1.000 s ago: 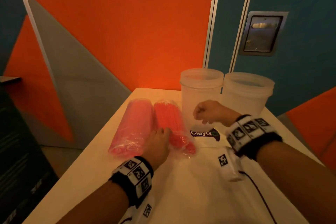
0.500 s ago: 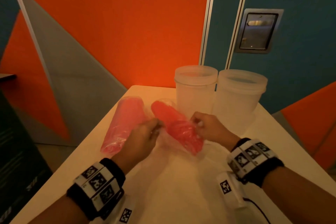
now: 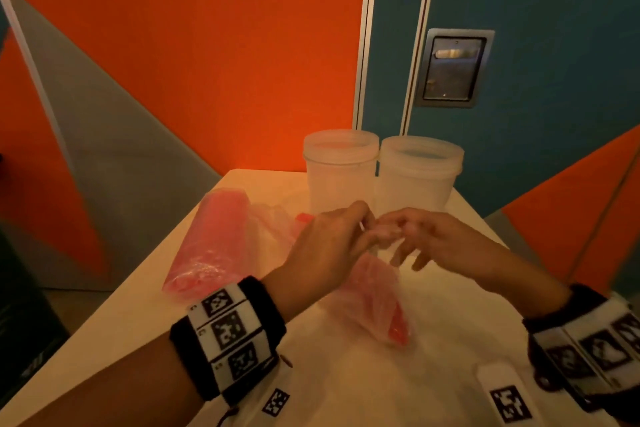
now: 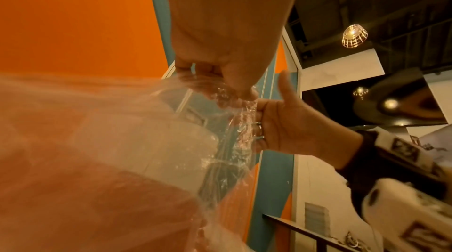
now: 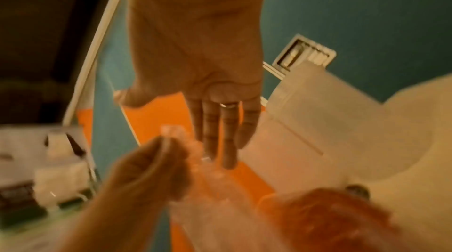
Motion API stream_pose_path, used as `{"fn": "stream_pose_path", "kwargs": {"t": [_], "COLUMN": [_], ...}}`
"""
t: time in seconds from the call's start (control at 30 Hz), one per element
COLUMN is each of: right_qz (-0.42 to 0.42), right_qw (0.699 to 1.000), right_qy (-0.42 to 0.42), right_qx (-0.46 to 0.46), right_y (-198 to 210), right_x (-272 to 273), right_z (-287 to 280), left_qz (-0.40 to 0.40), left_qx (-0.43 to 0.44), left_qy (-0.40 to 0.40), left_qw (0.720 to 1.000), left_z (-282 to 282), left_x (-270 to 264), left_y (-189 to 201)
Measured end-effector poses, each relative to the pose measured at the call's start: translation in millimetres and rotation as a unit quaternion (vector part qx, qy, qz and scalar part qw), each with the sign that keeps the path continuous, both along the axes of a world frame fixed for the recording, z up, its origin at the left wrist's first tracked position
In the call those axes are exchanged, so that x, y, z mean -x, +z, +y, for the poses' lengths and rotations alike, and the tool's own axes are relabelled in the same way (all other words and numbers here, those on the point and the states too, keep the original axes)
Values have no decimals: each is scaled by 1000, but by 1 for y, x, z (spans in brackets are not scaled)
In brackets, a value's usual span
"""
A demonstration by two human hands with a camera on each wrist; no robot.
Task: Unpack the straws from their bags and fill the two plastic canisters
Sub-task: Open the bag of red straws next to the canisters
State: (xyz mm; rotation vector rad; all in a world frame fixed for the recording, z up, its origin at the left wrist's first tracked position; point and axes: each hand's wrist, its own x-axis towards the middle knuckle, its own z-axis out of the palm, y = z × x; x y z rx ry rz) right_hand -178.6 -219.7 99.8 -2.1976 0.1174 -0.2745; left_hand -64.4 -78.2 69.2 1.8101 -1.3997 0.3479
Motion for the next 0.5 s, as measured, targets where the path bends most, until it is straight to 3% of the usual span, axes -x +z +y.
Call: {"fn": "stream_pose_path", "kwargs": {"t": [0.1, 0.17, 0.27, 0.33, 0.5], "right_qz": [-45, -74, -96, -106, -84], "right_qw": [995, 993, 994, 994, 996], "right_qy": [-2, -8, -17, -20, -7], "right_qx": [94, 88, 52, 17, 0], "right_y": [4, 8, 16, 22, 23], "right_x": [10, 15, 19, 20, 12], "right_z": [5, -1, -20, -31, -42], "left_qz": [127, 143, 52, -18, -64], "left_qx": [37, 21, -67, -137, -229], "left_qy": [-61, -91, -102, -64, 21], "left_qw": [989, 985, 991, 988, 971], "left_z": [-10, -7, 6, 10, 0], "left_x": [11, 13, -6, -22, -33], "left_y": [9, 19, 33, 44, 60]}}
